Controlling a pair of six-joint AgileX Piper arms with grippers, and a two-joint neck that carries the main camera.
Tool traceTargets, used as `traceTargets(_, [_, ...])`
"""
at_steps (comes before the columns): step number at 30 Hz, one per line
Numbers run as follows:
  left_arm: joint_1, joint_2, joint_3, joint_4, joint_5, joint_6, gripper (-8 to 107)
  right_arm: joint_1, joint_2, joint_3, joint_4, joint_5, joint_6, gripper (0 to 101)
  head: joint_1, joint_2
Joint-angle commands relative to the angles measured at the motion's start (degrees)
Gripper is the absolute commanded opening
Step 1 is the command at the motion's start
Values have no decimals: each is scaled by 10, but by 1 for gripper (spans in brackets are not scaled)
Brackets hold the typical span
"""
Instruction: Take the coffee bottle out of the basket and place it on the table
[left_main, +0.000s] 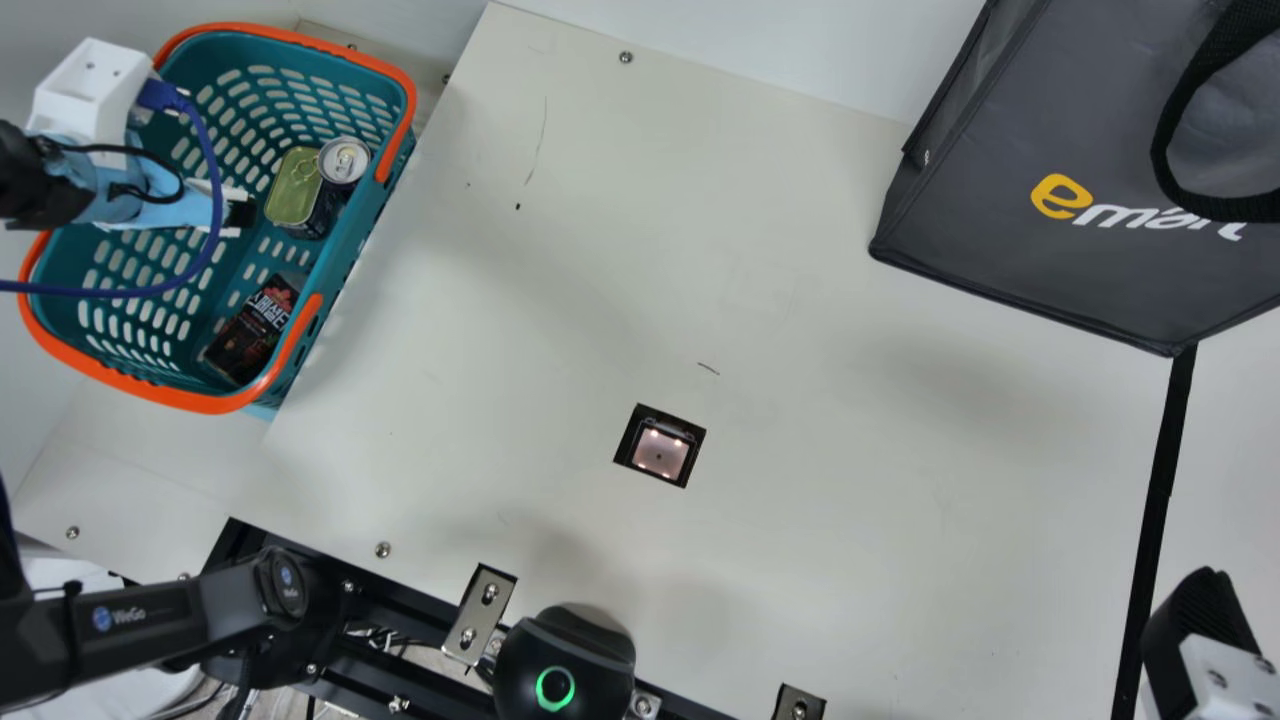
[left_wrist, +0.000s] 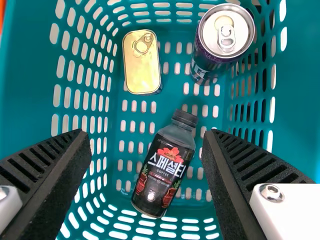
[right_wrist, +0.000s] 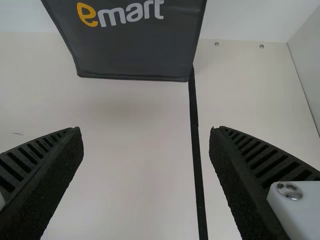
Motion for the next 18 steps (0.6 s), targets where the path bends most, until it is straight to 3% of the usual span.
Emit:
traceTargets(1, [-1, 3, 4, -1, -4, 5, 90, 0, 0, 0, 0, 0, 0, 91, -15, 1])
traceTargets(18, [-11, 43, 26, -12, -44, 38, 90, 0, 0, 0, 0, 0, 0, 91, -15, 1])
